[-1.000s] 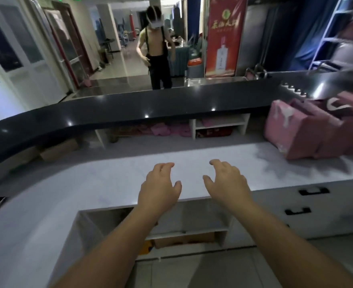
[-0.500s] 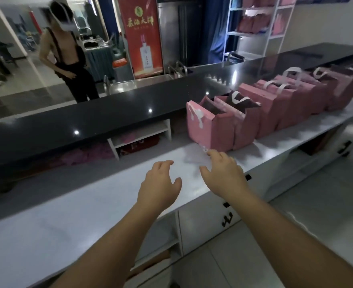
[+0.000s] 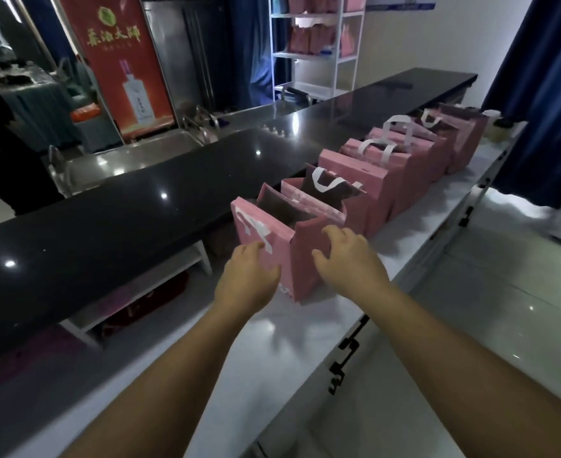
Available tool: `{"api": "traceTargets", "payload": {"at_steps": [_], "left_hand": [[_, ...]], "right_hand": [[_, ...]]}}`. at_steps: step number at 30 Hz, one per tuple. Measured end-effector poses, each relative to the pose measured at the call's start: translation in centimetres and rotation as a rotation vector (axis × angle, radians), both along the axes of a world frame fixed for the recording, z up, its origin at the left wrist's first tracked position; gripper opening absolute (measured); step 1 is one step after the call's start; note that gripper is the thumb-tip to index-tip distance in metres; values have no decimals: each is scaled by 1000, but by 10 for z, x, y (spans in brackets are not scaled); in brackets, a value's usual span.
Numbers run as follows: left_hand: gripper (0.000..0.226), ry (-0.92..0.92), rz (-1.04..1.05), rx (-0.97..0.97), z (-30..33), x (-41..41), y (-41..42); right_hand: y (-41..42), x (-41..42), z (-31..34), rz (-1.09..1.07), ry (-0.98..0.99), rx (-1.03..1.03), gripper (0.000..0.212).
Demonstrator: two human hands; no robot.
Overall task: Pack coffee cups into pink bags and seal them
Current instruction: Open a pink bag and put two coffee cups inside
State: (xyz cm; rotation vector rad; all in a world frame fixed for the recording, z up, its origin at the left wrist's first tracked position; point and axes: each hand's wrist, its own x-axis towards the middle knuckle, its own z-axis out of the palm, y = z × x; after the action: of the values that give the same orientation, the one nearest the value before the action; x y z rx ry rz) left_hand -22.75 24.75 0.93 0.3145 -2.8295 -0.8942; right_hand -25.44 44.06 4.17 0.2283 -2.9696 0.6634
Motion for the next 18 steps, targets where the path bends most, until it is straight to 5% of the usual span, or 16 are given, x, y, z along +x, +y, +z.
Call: {"api": "traceTargets", "payload": {"at_steps": [11, 18], "left_hand": [[41, 149, 20, -26, 7, -125, 23], [66, -127, 315, -252, 4, -171, 28]], "right_hand": [[-7, -139, -11, 77, -10, -31, 38], [-17, -214, -15, 284, -145, 41, 27]]}}
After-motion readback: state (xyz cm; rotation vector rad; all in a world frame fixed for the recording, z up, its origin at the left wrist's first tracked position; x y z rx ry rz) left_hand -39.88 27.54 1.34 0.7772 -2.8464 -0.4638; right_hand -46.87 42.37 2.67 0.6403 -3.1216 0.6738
